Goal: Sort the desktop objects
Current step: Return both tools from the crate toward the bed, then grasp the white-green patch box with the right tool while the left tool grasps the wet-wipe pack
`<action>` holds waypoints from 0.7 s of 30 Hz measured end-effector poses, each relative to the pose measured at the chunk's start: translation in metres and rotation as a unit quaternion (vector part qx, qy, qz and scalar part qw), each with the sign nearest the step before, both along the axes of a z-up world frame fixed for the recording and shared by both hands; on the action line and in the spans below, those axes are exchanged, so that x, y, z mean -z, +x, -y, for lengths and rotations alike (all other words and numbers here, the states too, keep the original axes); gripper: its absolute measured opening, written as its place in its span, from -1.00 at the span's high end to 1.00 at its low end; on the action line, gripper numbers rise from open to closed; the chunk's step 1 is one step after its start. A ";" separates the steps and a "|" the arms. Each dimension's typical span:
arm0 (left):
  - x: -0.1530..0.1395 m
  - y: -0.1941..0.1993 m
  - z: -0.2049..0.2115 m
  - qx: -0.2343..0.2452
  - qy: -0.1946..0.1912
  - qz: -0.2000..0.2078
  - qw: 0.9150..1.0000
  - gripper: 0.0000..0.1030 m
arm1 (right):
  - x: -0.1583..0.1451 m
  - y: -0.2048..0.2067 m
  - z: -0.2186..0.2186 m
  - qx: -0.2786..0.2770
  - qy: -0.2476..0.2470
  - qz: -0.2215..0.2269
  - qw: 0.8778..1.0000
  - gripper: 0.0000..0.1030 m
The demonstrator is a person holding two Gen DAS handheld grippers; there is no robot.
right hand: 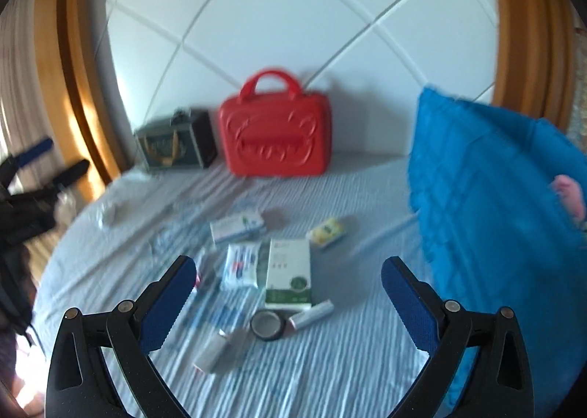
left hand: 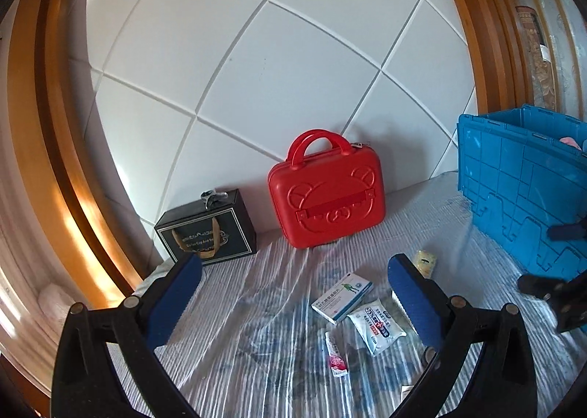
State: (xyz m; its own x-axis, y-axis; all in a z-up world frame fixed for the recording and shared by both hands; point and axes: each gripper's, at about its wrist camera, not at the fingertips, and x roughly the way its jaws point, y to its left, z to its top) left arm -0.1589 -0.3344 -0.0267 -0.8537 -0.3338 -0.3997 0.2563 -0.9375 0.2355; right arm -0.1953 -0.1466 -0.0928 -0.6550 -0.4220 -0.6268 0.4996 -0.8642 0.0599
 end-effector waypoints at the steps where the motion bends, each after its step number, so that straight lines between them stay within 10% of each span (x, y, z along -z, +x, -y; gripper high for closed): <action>1: 0.005 -0.003 0.002 -0.005 0.002 0.002 1.000 -1.00 | 0.018 -0.012 0.008 -0.011 0.010 0.017 1.000 -0.99; 11: 0.080 -0.054 0.015 -0.020 0.028 0.071 0.997 -1.00 | 0.168 -0.109 0.067 -0.060 0.099 0.159 0.980 -0.87; 21: 0.158 -0.112 0.019 -0.017 0.070 0.140 0.988 -1.00 | 0.218 -0.159 0.089 -0.064 0.139 0.194 0.969 -0.50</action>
